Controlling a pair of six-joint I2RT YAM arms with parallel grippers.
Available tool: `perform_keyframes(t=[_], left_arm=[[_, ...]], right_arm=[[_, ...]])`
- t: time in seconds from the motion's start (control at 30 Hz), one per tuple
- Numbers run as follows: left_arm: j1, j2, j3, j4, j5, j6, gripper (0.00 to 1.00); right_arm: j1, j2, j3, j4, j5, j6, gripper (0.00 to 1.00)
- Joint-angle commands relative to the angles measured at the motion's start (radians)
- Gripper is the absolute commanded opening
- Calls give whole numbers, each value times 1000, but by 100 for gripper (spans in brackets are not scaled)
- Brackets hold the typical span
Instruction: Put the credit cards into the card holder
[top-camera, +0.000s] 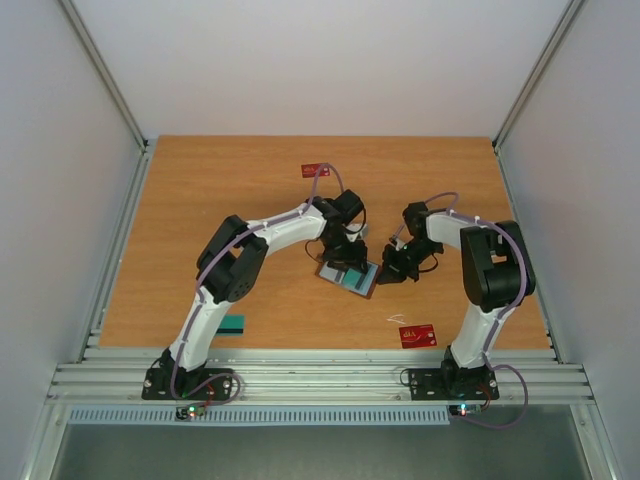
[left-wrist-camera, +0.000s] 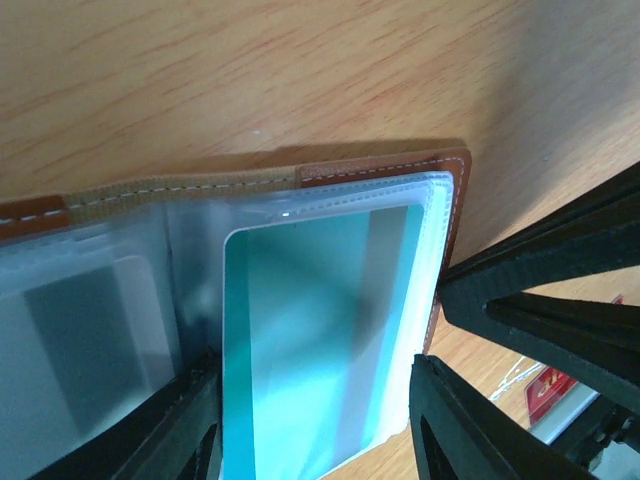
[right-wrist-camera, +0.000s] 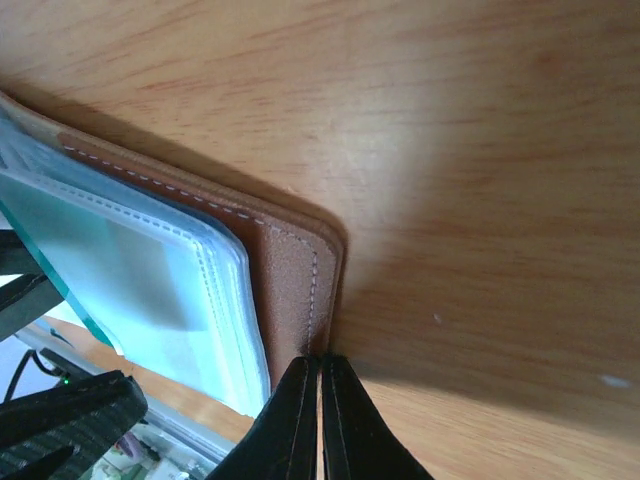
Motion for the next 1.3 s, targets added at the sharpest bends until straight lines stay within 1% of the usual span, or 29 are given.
perform_keyframes(t=[0.0,0.23,0.37,0.57,0.7,0.8,0.93,1.0,1.07,1.17,1.27], left_arm=[[-12,39,27,-85,-73,-13,52],[-36,56,97,-178,-165,7,55],[-45,66,107,-208,-216,18,56],[-55,87,124,-226,-234,12,58],[-68,108,177,-263,-260,-7,63],[-80,139,229,-307,-284,-26,69],[-92,157,266,-343,-311,-40,71],[-99,166,290,-366,-327,-49,78],[-109,175,312,-382,-343,-62,81],[-125,191,339,-394,-342,-97,90],[-132,185,333,-379,-340,-148,90]], right_arm=[[22,31,17,31,-20,15,6],[43,45,8,62,-36,28,5],[43,47,-2,73,-41,30,5],[43,38,-11,82,-51,35,5],[43,37,-12,92,-61,40,5],[43,35,-12,102,-72,47,5],[43,26,-12,113,-82,58,5],[43,22,-12,119,-86,63,5],[43,14,-12,129,-93,68,5],[43,8,-13,143,-109,78,5],[43,-1,-20,163,-126,83,5]])
